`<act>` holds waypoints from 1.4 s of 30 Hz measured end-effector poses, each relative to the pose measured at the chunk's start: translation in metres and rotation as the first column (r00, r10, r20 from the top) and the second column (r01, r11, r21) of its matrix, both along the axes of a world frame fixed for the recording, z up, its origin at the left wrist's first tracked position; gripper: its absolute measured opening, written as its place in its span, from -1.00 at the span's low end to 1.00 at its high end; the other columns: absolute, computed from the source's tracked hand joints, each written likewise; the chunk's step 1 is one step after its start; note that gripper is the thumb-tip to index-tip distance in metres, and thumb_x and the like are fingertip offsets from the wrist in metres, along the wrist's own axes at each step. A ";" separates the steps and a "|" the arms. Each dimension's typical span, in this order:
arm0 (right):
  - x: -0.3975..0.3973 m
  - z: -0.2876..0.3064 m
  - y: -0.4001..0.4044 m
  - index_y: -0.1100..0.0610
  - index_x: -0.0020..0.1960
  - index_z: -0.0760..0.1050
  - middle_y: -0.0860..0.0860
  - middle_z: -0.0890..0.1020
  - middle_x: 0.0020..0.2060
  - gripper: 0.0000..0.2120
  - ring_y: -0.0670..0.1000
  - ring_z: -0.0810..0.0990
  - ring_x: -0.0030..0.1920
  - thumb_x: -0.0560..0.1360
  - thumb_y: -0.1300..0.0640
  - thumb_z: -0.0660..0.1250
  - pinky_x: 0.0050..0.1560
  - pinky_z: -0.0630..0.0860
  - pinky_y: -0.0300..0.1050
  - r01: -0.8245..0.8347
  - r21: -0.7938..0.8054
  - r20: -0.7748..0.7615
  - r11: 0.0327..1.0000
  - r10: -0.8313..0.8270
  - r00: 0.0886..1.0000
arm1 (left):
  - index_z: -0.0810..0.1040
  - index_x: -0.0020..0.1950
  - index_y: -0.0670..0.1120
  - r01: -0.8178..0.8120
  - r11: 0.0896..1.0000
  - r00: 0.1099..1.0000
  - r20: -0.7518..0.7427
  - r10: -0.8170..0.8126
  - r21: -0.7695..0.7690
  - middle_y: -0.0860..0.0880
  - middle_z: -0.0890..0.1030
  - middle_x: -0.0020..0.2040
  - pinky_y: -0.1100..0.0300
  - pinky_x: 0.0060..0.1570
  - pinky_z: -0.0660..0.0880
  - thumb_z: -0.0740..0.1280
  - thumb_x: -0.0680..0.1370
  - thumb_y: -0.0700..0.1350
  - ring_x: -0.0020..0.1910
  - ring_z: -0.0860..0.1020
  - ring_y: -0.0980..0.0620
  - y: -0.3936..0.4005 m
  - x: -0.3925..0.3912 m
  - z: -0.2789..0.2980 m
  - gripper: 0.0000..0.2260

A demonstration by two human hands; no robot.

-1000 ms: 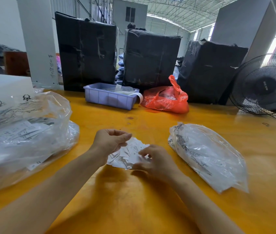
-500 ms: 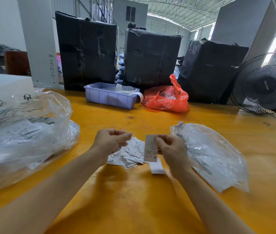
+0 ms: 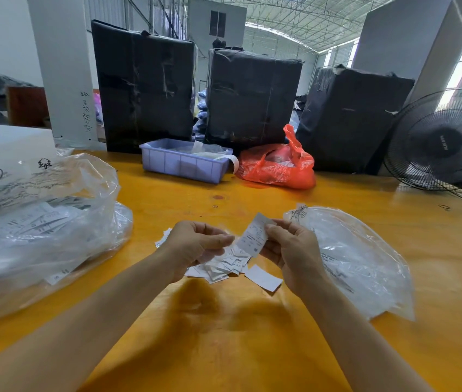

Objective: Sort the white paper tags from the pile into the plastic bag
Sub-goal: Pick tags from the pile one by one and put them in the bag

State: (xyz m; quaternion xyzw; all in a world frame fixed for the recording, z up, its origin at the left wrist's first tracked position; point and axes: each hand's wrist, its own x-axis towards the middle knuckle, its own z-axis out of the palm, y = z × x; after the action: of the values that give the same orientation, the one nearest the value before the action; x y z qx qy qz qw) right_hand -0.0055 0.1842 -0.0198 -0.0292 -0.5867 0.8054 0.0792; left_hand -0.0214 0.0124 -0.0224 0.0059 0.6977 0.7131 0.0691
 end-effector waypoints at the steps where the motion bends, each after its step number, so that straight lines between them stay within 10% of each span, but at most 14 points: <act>1: 0.000 0.000 0.001 0.18 0.05 0.44 0.12 0.62 -0.31 -0.84 -0.03 0.66 -0.36 0.51 0.34 0.30 -0.39 0.57 -0.21 0.039 0.017 -0.031 0.999 -0.038 0.999 | 0.60 -0.29 -0.12 0.005 1.000 1.000 -0.001 -0.005 0.006 0.02 0.63 -0.44 0.36 -0.48 0.45 0.52 0.33 -0.22 -0.47 0.57 0.17 0.000 0.000 0.000 -0.89; 6: 0.001 0.007 0.007 0.10 0.17 0.39 0.12 0.60 -0.24 -0.56 -0.02 0.68 -0.27 0.41 0.48 0.34 -0.29 0.60 -0.20 -0.018 -0.071 -0.107 0.997 0.011 0.994 | 0.59 -0.27 -0.14 0.020 1.000 1.000 0.002 -0.020 0.013 0.01 0.64 -0.43 0.35 -0.49 0.45 0.53 0.32 -0.23 -0.47 0.57 0.15 0.001 0.002 0.001 -0.88; 12: 0.005 0.007 0.004 0.22 -0.21 0.55 0.07 0.66 -0.35 -0.91 0.01 0.68 -0.26 0.40 0.38 0.38 -0.30 0.61 -0.18 -0.055 0.024 -0.161 0.998 0.058 0.985 | 0.60 -0.27 -0.13 0.036 0.999 0.999 -0.005 -0.036 -0.032 0.02 0.63 -0.43 0.28 -0.35 0.44 0.53 0.32 -0.19 -0.47 0.56 0.18 0.003 0.004 -0.001 -0.87; 22: 0.008 0.002 -0.003 0.22 -0.21 0.54 0.22 0.63 -0.23 -0.91 0.07 0.68 -0.18 0.43 0.34 0.41 -0.26 0.62 -0.17 0.127 0.348 -0.320 0.929 -0.010 0.947 | 0.61 -0.29 -0.12 0.095 0.992 0.996 0.013 -0.094 -0.086 -0.03 0.60 -0.45 0.33 -0.47 0.40 0.54 0.33 -0.19 -0.51 0.53 0.17 0.006 0.007 0.001 -0.88; 42: 0.009 -0.002 -0.007 0.14 -0.23 0.52 0.11 0.61 -0.26 -0.86 0.02 0.68 -0.22 0.43 0.33 0.41 -0.29 0.63 -0.16 0.154 0.403 -0.360 0.902 0.002 0.933 | 0.63 -0.29 -0.12 0.108 0.992 0.994 0.031 -0.106 -0.060 -0.05 0.62 -0.41 0.32 -0.46 0.44 0.53 0.33 -0.20 -0.47 0.56 0.15 0.006 0.008 0.001 -0.90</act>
State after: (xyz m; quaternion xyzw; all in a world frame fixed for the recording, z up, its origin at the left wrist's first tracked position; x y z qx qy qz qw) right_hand 0.0033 0.1770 -0.0221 0.1098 -0.7225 0.6465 0.2189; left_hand -0.0130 0.0185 -0.0212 0.0314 0.7169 0.6866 0.1169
